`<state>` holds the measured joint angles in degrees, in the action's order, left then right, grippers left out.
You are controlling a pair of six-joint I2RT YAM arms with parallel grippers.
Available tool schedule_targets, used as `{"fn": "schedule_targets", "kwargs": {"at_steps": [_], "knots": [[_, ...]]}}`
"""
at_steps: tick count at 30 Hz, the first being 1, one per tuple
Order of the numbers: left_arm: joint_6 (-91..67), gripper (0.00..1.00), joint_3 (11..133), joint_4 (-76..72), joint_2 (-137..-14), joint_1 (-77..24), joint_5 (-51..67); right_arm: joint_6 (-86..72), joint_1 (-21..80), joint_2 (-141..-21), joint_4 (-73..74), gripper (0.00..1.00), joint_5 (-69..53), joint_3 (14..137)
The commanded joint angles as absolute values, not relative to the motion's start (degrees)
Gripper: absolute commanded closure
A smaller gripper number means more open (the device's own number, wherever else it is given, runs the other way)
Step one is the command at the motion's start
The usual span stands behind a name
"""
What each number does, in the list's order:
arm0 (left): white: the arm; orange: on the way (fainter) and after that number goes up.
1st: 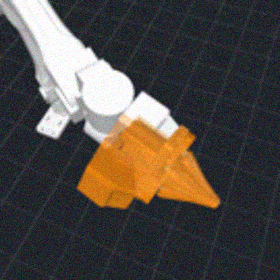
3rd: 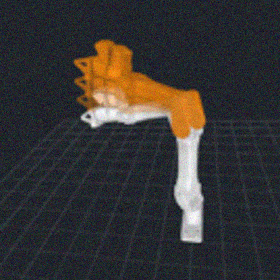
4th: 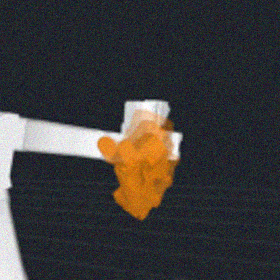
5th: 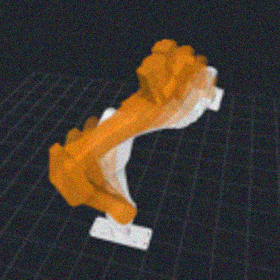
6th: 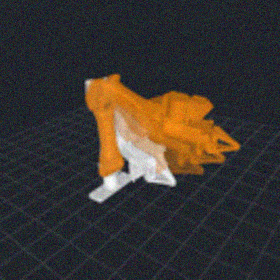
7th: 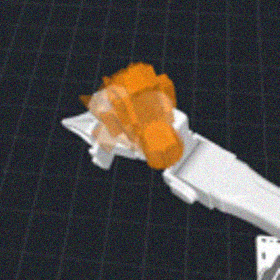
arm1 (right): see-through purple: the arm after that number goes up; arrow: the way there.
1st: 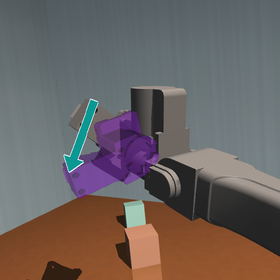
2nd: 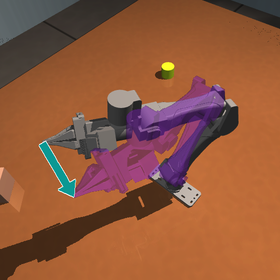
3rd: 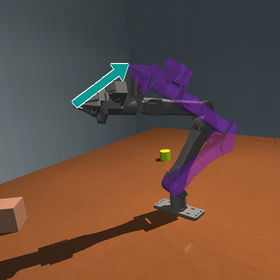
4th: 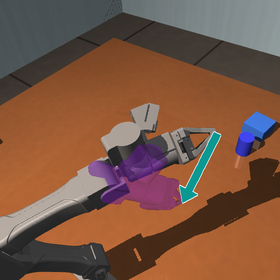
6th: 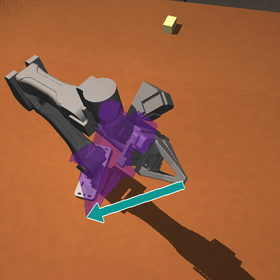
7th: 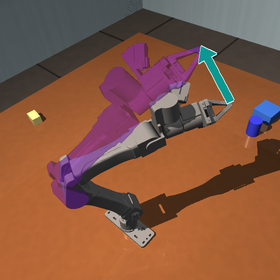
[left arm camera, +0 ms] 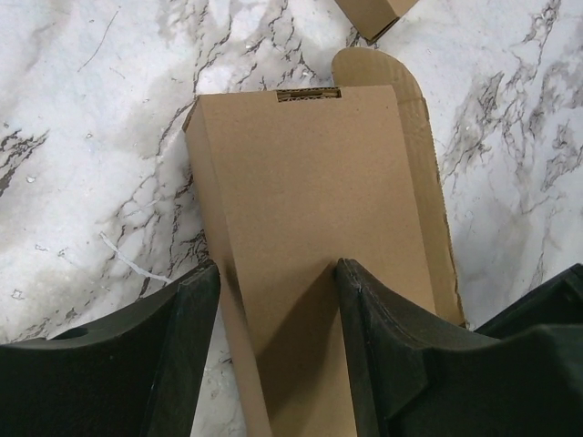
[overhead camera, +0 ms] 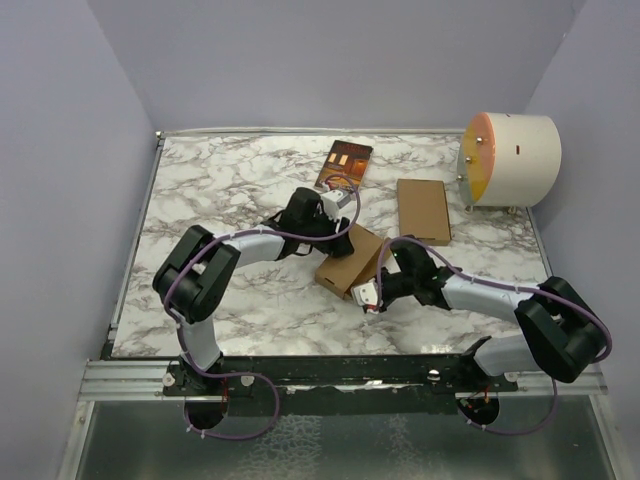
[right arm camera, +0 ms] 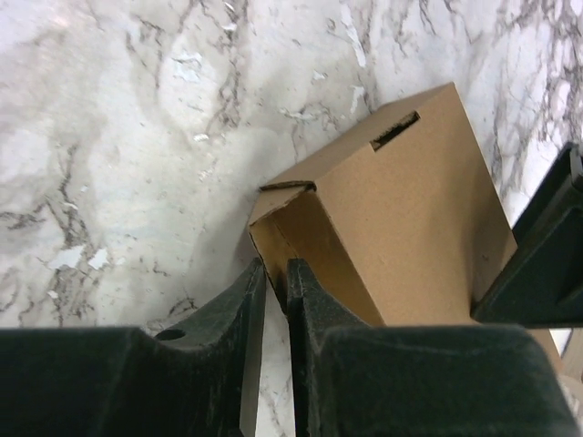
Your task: Fold the paper box
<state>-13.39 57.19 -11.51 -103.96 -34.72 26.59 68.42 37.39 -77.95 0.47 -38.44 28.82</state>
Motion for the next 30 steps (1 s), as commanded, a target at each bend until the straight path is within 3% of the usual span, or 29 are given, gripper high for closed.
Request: {"fn": "schedule_targets", "kwargs": {"at_steps": [1, 4, 10, 14, 16, 17, 18, 21, 23, 30], "knots": [[-11.5, 0.42, 56.9, -6.2, -102.3, -35.2, 26.1, 69.1, 38.8, -77.9, 3.1, 0.86, -43.6, 30.5], [-11.0, 0.39, 57.0, -5.5, -100.5, -35.2, 24.2, 68.8, 39.7, -78.2, 3.8, 0.85, -44.2, 30.9], [-9.7, 0.31, 54.1, -7.3, -90.9, -35.2, 16.1, 71.5, 38.9, -74.5, 13.4, 0.66, -45.7, 34.2], [-6.9, 0.27, 51.1, -9.5, -82.4, -35.1, 11.5, 74.9, 33.1, -70.9, 22.1, 0.62, -52.6, 36.5], [-5.9, 0.19, 48.4, -12.3, -79.2, -35.0, 11.0, 75.5, 29.7, -70.4, 25.4, 0.62, -55.9, 38.1], [-6.5, 0.1, 46.2, -14.8, -76.3, -35.0, 10.6, 74.0, 27.8, -70.3, 25.9, 0.62, -57.4, 38.8], [-8.0, 0.02, 43.6, -17.9, -74.2, -35.0, 10.4, 71.7, 25.9, -70.4, 25.9, 0.62, -58.8, 39.5], [-11.6, 0.01, 37.5, -24.0, -70.3, -35.0, 11.7, 57.9, 20.1, -71.0, 21.7, 0.59, -61.1, 42.0], [-11.4, 0.01, 38.0, -19.9, -70.0, -36.4, 11.2, 44.7, 15.2, -72.1, 18.6, 0.55, -62.0, 44.4], [0.0, 0.02, 40.1, -8.1, -71.0, -55.4, -9.8, 16.3, 1.3, -80.7, 15.7, 0.45, -64.6, 48.6]]}}
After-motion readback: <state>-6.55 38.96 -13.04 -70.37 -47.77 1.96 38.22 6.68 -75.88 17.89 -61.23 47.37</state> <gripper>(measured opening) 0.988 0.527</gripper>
